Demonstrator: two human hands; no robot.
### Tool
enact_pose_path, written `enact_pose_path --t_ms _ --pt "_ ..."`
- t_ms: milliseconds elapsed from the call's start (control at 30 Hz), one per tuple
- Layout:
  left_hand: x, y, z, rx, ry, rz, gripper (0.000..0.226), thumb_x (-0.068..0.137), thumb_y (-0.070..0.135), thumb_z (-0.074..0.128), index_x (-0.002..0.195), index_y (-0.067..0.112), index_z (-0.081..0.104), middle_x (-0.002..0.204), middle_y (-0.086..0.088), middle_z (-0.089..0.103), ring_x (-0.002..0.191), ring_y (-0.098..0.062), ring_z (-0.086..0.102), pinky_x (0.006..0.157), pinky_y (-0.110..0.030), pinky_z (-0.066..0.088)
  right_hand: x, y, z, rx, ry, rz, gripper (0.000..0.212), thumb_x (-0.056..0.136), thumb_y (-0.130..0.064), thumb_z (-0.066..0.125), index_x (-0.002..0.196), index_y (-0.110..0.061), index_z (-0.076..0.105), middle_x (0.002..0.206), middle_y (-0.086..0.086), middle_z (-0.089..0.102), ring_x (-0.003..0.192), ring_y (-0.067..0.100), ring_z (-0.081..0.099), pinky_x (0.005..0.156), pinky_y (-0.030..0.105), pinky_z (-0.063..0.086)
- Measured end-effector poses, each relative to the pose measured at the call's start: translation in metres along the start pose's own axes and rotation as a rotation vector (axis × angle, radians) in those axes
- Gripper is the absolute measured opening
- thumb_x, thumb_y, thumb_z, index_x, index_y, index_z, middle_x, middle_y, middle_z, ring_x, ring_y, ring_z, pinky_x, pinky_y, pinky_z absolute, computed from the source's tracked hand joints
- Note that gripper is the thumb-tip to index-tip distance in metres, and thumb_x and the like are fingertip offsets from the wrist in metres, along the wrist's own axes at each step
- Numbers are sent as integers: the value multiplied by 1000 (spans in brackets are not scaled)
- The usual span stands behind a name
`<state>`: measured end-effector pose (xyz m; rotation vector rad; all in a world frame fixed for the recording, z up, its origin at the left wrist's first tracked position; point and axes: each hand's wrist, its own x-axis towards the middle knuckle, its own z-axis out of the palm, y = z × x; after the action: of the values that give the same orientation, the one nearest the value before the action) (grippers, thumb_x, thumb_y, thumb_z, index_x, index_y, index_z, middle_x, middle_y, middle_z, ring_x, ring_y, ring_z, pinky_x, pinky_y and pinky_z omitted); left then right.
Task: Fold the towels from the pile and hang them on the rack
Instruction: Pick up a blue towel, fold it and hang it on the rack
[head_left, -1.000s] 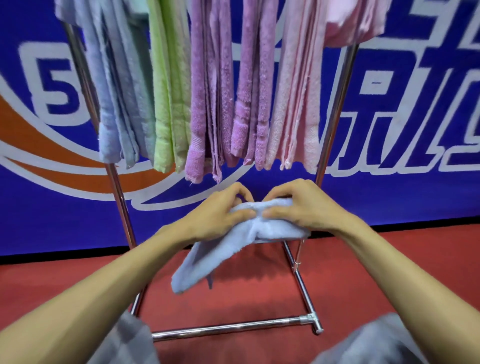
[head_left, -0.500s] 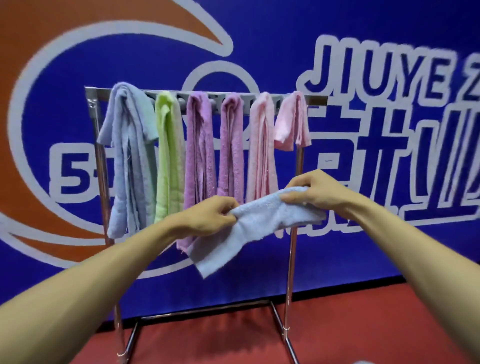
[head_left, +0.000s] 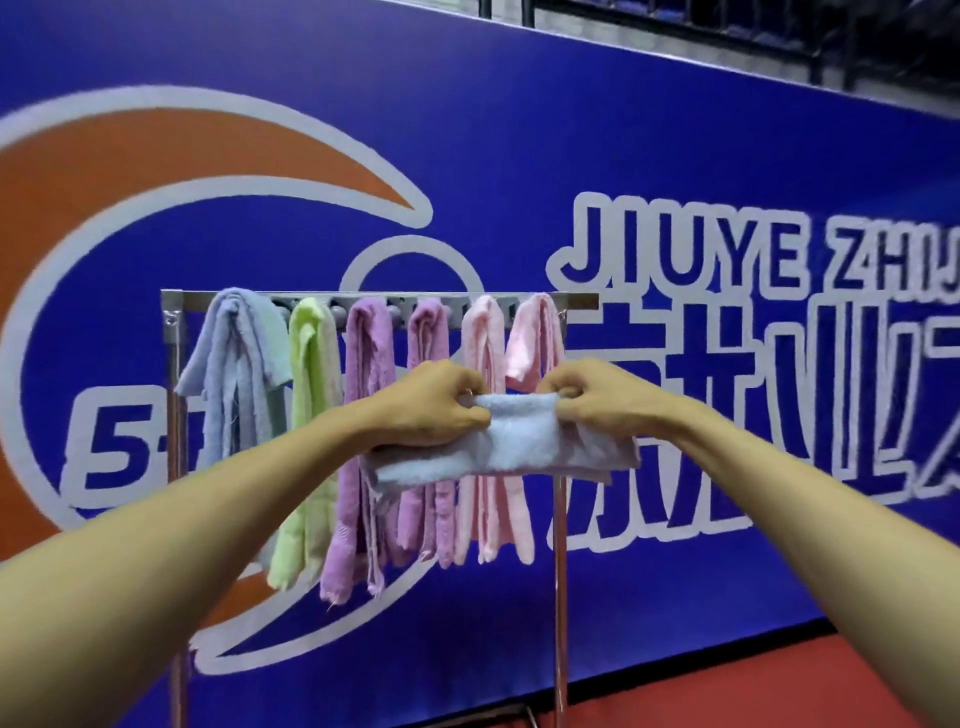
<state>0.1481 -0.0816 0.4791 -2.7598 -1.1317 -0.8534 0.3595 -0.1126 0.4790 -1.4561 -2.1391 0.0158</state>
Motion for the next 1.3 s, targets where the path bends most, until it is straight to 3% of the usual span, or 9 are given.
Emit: enact_pose_path --t_ms 133,233,300,433,633,800,1033,1200,1300 --pt "8 8 -13 -93 -21 18 15 85 24 59 70 25 59 63 8 56 57 -5 49 57 -20 39 5 1 -20 104 49 -16 14 85 -6 47 75 -5 55 71 4 54 65 13 48 63 30 40" --pt "12 12 -17 -190 -44 30 17 82 42 69 77 26 63 61 12 61 55 2 53 53 -12 40 8 4 -32 79 11 -36 30 85 -27 50 82 2 59 77 14 55 70 18 49 68 35 41" --pt "15 12 -19 -215 -68 36 23 78 45 73 85 25 65 73 7 69 62 -1 60 57 -16 46 9 7 -39 46 -12 -42 39 88 -39 56 79 -2 64 74 13 59 67 14 51 66 31 41" --pt "22 12 -19 -308 -204 -3 25 76 28 78 92 14 65 85 -3 74 70 -11 71 58 -22 55 10 16 -55 -12 61 -56 32 93 -36 56 70 -16 66 61 -10 58 54 -3 50 59 16 39" --pt "38 5 -11 -309 -338 -56 9 83 21 73 86 21 64 85 0 73 71 -10 70 59 -21 53 15 33 -64 -72 86 -29 32 94 -36 54 80 -11 68 70 -6 62 63 3 54 63 19 42" --pt "68 1 -2 -202 -172 -87 22 95 14 55 75 21 53 70 6 52 61 -5 48 57 -19 38 31 57 -61 -39 130 13 41 96 -36 51 82 -1 66 68 4 59 59 8 49 58 21 40" --pt "143 -12 -22 -246 57 -141 18 88 5 54 100 14 63 97 -3 65 83 -12 60 67 -25 45 86 83 -75 330 268 90 42 99 -32 48 80 3 63 62 4 58 49 8 50 47 16 42" --pt "200 -43 -45 -186 94 -183 20 84 4 55 101 14 63 98 -3 66 88 -18 62 74 -32 49 147 95 -82 597 328 104 39 97 -31 51 82 3 63 70 13 57 61 19 53 63 24 49" --pt "222 -58 -56 -114 98 -226 12 75 5 55 83 14 55 84 -4 58 73 -24 50 58 -29 37 184 102 -78 770 358 121 34 95 -29 54 88 3 62 77 15 61 71 24 58 74 35 52"
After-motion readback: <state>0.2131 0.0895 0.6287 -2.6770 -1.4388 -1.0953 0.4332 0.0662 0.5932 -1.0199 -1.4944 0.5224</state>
